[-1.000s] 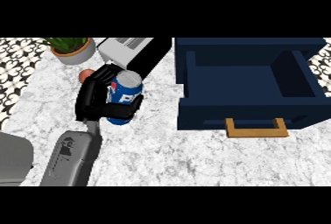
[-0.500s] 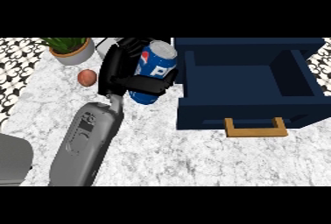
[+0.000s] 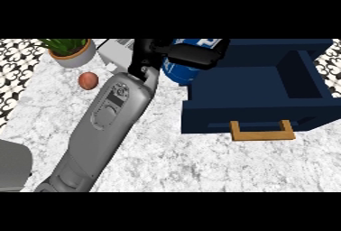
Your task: Pick up the can, place it into the drawer and close the drawer
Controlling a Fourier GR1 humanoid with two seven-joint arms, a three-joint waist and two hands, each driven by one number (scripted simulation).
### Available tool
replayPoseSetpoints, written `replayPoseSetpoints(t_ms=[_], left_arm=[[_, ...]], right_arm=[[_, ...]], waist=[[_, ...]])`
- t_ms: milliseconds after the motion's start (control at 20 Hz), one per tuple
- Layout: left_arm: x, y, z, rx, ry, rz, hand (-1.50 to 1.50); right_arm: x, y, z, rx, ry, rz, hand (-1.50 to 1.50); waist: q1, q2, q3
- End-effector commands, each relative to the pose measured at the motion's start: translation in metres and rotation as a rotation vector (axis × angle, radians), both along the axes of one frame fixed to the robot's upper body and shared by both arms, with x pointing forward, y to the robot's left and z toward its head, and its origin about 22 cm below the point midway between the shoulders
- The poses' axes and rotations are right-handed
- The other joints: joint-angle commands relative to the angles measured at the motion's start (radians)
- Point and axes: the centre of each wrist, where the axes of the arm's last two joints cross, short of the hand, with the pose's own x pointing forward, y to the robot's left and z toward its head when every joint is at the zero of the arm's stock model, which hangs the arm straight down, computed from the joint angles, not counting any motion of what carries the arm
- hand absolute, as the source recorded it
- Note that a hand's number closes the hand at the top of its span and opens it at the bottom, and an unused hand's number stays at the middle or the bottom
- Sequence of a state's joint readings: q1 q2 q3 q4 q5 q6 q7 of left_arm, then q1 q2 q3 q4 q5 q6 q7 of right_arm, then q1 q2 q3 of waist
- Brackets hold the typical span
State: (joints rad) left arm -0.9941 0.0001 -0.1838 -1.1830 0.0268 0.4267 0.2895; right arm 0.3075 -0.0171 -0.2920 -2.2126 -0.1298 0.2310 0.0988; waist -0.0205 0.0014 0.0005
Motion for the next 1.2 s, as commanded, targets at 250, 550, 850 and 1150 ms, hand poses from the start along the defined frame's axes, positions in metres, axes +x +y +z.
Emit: replayPoseSetpoints(t_ms=[250,550,850,1150], left_arm=[[0.022,-0.046,0.047,0.026,0.008,0.020,1.50],[0.029,-0.062,0.048,0.064,0.036,0.003,1.50],[0.039,-0.070,0.040,0.093,0.032,0.034,1.50],[0.042,-0.079,0.053,0.112,0.044,0.054,1.50]], right_arm=[[0.009,-0.006,-0.002,-0.005,0.005,0.014,-1.50],[0.028,-0.009,0.003,0.009,0.010,-0.003,-1.50],[0.020,-0.003,0.017,-0.009,0.008,0.022,-1.50],[0.020,0.007,0.000,0.001,-0.017,0.027,-1.50]], waist=[[-0.016,0.004,0.001],[-0.015,0.006,0.001],[-0.040,0.012,0.001],[-0.051,0.012,0.002]])
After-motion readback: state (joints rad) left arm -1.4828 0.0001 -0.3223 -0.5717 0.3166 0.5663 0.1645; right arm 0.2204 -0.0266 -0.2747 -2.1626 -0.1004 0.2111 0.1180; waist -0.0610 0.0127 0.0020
